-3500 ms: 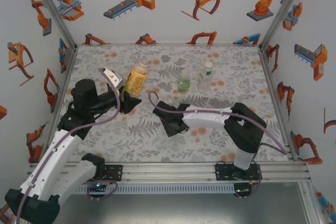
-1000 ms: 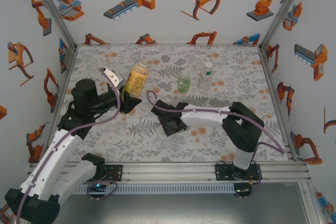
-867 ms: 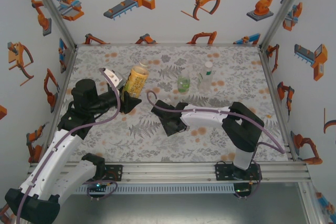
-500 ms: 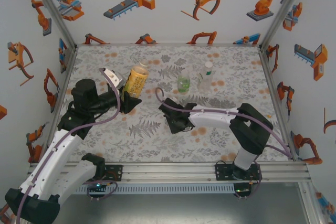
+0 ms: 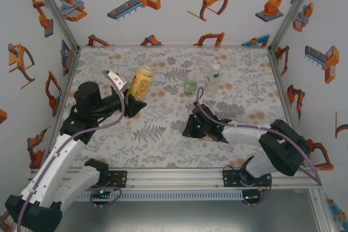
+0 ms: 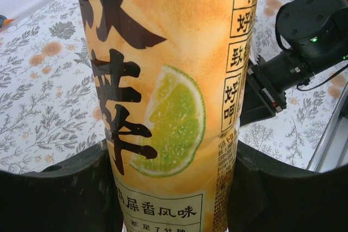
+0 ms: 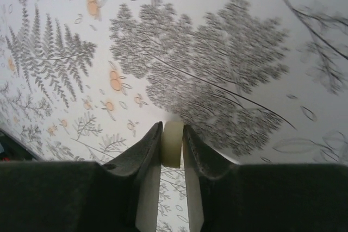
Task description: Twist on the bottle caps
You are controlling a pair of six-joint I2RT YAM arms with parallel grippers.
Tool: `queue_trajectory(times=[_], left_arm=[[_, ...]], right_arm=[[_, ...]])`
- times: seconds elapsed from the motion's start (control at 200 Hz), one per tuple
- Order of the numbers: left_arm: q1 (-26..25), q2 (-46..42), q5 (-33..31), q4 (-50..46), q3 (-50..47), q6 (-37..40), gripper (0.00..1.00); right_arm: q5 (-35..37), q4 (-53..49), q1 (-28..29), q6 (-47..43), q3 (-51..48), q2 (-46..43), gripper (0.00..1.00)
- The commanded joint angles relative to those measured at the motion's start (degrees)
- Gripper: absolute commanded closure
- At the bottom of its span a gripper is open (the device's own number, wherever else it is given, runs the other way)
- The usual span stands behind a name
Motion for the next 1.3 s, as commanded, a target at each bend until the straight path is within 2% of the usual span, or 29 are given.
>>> queue_trajectory(times=[0.0, 0.295, 0.531, 0.956, 1.297], left_arm=[[0.33, -0.06, 1.04, 1.38, 0.1, -0.68, 1.0], [0.31, 0.32, 1.1, 1.41, 0.11, -0.78, 1.0], [0.36, 0.62, 1.15, 1.42, 0.19, -0.88, 1.0], [0.33, 0.92, 1.14, 0.86, 0.47, -0.7, 1.0], [0.35, 0.77, 1.01, 0.67, 0.57, -0.59, 1.0]], right_arm=[[4.53, -3.25, -1.13, 3.17, -4.11, -1.51, 0.69], [7.32, -7.61, -1.62, 3.07, -6.4, -4.11, 0.59], [8.9, -17.27, 1.18, -2.89, 2.82, -1.01, 0.54], [17.98, -36.08, 9.51, -11.33, 21.2, 11.14, 0.54], [19.28, -37.03, 10.78, -12.58, 24.42, 13.86, 0.58]])
